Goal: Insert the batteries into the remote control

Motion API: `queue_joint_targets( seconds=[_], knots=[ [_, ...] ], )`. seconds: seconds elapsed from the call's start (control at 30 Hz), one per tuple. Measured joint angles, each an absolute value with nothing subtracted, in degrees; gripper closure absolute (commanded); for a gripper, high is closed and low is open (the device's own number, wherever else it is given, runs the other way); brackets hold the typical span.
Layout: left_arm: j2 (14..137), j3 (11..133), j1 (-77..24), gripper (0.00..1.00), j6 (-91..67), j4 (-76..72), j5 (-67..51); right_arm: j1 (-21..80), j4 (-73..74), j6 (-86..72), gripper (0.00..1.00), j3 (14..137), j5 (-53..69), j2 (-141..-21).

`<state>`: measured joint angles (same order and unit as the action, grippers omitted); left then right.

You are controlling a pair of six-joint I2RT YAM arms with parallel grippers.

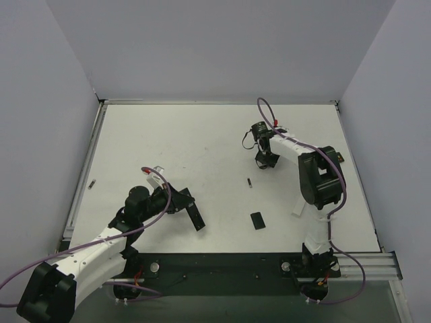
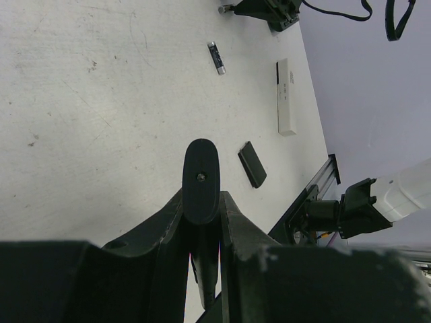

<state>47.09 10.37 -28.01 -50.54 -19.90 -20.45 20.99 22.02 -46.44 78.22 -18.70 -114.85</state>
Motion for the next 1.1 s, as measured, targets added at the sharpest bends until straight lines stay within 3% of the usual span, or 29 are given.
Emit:
queue_joint_targets(
  seconds=[0.1,0.37,0.8,0.9,1.03,1.1],
  knots=[
    [46.8,10.4,-28.0,1.00,-50.6,-19.9,-20.5,21.0,22.0,-46.9,0.79,78.4,-18.8,-115.2],
    [46.3,10.4,-28.0,1.00,-50.8,-19.9,-20.8,21.4,21.2,-47.0,0.87,77.7,-19.1,-114.9],
    [45.8,10.4,-28.0,1.00,-51.9,-20.1,-21.5,25.1,20.5,-36.0,0.83,76.4,-18.9,-114.0],
    [45.5,10.4,-28.0,1.00,-51.9,-20.2,-21.5,26.4,20.5,-33.2,0.77,76.4,-18.6,-114.0],
    [45.5,10.4,-28.0,1.00,-52.0,-20.3,-21.5,27.1,20.9,-32.1,0.62,76.7,-18.6,-114.0],
    [45.5,10.4,-28.0,1.00,-52.1,-20.3,-21.5,27.0,21.6,-32.6,0.62,77.0,-18.6,-114.0]
  ],
)
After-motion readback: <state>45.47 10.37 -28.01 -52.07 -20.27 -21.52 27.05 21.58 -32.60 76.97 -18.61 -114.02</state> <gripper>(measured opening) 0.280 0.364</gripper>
